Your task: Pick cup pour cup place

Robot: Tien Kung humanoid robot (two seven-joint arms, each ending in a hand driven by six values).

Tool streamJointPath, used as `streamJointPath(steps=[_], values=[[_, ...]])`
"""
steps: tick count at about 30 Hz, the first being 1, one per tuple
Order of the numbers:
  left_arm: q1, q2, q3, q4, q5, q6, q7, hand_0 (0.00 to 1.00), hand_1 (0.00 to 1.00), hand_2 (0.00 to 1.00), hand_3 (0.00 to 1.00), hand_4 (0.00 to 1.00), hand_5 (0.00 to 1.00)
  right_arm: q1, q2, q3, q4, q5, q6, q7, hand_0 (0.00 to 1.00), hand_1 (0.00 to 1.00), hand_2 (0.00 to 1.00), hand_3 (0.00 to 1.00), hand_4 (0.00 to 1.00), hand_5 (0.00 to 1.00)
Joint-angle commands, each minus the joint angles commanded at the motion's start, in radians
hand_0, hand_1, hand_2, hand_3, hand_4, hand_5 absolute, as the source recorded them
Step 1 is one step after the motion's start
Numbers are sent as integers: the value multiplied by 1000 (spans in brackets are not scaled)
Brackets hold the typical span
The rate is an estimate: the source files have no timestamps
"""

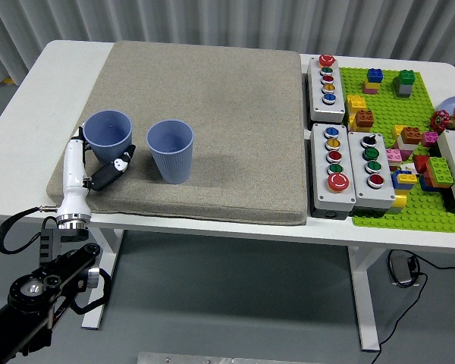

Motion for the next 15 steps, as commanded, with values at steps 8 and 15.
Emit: streamJointPath(steps=[8,15], values=[[4,0,3,7,14,0,13,568,589,653,629,757,236,0,0,-2,0,2,-1,0,685,636,580,583,2,154],[4,0,-3,12,43,0,40,594,626,745,746,780,249,2,1,-6,0,9,-3,-1,685,636,580,583,2,154]])
